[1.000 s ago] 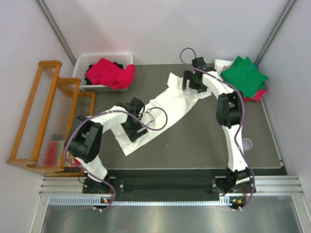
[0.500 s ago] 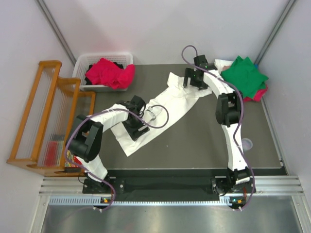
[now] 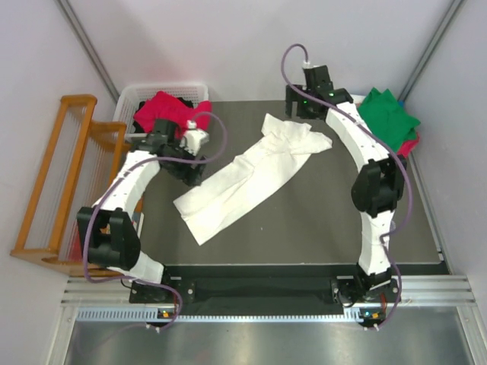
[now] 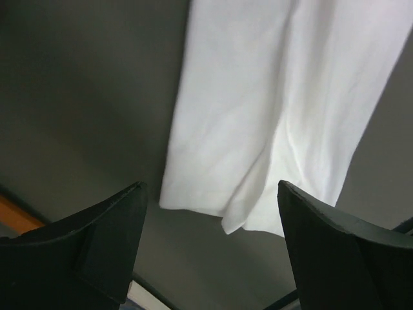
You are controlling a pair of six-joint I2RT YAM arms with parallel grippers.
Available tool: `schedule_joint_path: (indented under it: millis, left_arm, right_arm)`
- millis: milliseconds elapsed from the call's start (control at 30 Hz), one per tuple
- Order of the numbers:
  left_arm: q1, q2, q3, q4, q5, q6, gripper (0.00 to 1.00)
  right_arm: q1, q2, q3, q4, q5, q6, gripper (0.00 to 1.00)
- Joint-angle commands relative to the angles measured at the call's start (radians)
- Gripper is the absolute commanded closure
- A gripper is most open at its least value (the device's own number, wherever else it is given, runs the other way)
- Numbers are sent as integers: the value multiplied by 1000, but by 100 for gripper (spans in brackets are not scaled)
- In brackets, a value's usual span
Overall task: Fold and stack the t-shirts
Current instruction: Fold the tshirt
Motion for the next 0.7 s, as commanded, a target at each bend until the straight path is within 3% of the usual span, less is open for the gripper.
schedule_joint_path:
  millis: [0, 100, 267, 400, 667]
  left_arm:
    - [169, -74, -20, 92, 78, -113, 14]
    - [246, -105, -70, 157, 57, -156, 14]
    - [278, -117, -121, 192, 27, -216, 14]
    - [329, -112, -132, 201, 67, -254, 14]
    - [364, -123, -150, 224, 66, -257, 13]
  right_arm:
    - [248, -220, -154, 9, 34, -79, 0]
    - [388, -248, -261, 1, 57, -81, 0]
    - [519, -248, -443, 50, -12, -41, 0]
    - [623, -176, -443, 44, -20, -24, 0]
    - [717, -81, -372, 37, -23, -15, 0]
